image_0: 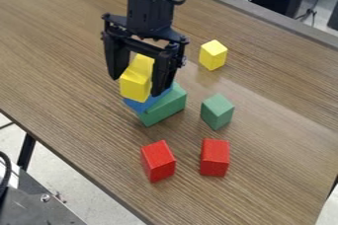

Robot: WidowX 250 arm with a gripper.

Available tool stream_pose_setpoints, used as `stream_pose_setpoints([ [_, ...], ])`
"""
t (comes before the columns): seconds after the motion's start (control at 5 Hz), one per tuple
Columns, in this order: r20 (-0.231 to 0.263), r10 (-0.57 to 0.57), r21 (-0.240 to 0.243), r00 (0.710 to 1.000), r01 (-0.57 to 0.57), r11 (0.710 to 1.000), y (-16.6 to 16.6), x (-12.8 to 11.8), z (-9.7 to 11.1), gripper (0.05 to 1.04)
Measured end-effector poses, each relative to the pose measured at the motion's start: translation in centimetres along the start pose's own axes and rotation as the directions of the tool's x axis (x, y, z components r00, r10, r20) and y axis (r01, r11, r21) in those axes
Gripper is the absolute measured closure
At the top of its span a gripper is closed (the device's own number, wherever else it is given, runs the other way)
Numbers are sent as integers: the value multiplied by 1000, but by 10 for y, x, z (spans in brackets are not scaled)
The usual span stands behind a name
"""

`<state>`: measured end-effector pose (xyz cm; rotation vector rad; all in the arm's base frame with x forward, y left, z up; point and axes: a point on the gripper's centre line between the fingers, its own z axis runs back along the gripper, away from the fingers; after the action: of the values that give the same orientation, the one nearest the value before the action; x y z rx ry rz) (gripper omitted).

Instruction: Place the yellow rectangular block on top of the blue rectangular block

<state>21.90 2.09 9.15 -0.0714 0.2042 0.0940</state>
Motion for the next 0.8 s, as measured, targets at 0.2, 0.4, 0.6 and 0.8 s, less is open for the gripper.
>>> stream_pose_setpoints([
  [0.2,10,8,-16,1000,-7,1000,-3,-5,5,83],
  [0.4,86,-25,11,996,24,1000,-10,-24,28,83],
  [0.6,125,-112,68,986,105,992,-29,-40,43,83],
  [0.8,97,-183,150,978,167,974,-46,-50,42,83],
])
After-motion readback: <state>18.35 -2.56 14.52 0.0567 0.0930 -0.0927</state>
